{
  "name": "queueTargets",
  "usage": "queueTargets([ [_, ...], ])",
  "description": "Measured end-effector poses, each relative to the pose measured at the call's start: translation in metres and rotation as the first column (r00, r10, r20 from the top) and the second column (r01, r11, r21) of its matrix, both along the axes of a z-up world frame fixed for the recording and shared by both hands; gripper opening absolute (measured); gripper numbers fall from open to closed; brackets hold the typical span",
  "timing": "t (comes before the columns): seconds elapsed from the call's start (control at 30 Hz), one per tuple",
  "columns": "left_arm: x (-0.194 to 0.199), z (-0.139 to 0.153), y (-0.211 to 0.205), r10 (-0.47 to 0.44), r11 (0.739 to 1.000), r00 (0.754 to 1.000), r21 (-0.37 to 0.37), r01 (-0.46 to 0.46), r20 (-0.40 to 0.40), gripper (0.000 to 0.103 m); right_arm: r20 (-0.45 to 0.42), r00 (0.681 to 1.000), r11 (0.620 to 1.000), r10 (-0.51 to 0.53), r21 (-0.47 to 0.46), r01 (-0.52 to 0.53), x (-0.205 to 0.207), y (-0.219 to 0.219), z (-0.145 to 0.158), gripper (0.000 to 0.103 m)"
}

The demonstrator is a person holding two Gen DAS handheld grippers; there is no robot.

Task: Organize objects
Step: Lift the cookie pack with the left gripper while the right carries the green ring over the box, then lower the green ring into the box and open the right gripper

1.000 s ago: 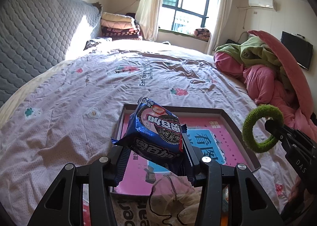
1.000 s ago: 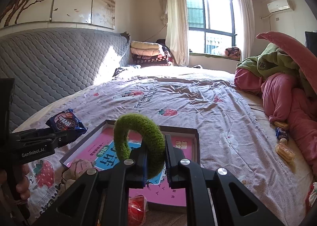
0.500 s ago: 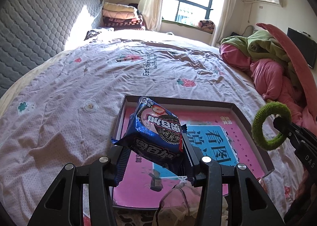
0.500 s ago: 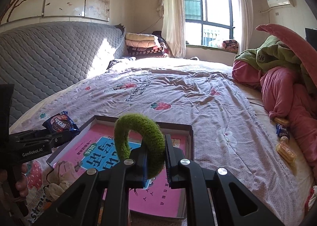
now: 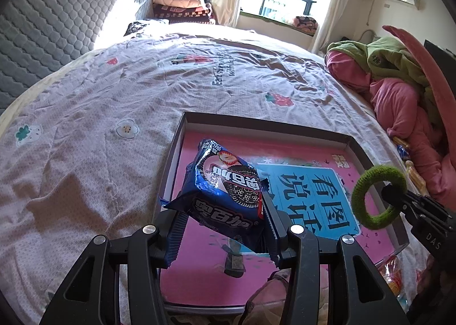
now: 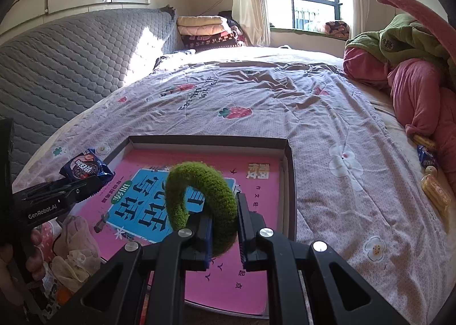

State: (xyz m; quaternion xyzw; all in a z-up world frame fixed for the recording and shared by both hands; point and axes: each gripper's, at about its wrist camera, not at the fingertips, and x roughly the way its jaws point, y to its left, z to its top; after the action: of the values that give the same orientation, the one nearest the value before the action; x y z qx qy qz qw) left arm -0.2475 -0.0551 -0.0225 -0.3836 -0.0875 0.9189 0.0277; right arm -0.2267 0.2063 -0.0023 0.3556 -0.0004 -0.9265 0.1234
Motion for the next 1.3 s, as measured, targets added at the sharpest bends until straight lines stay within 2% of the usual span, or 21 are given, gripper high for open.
queueTargets([
  [0.67,-0.008,-0.023,0.005,-0.025,0.999,0.996,-0.018,0.027,0.089,0.050,0.096,0.995,0.995,-0.026,0.095,0.016,-0.008,-0.004,-0.022,0.015],
  [0.9,-0.011,-0.025,0.004,-0.027,0.999,0.995,-0.018,0.029,0.094,0.050,0.119,0.992,0.994,-0.046,0.105,0.033,-0.010,-0.002,-0.027,0.020],
  [0.97,-0.011,-0.025,0.005,-0.030,0.999,0.995,-0.024,0.033,0.093,0.050,0.121,0.991,0.993,-0.050,0.108,0.037,-0.011,-0.001,-0.027,0.023],
  [1.03,-0.011,-0.025,0.005,-0.032,0.999,0.995,-0.025,0.034,0.093,0.050,0.115,0.991,0.992,-0.065,0.118,0.051,-0.012,0.000,-0.026,0.032],
  [1.1,-0.012,-0.025,0.005,-0.032,0.999,0.995,-0.024,0.034,0.094,0.050,0.110,0.991,0.991,-0.076,0.122,0.062,-0.012,0.002,-0.025,0.036],
  [1.23,-0.013,-0.025,0.007,-0.037,0.999,0.995,-0.026,0.040,0.094,0.050,0.095,0.992,0.990,-0.087,0.117,0.075,-0.011,0.004,-0.021,0.044],
  [1.3,-0.014,-0.025,0.007,-0.036,0.999,0.995,-0.024,0.039,0.095,0.050,0.089,0.992,0.991,-0.088,0.109,0.078,-0.011,0.005,-0.020,0.045],
])
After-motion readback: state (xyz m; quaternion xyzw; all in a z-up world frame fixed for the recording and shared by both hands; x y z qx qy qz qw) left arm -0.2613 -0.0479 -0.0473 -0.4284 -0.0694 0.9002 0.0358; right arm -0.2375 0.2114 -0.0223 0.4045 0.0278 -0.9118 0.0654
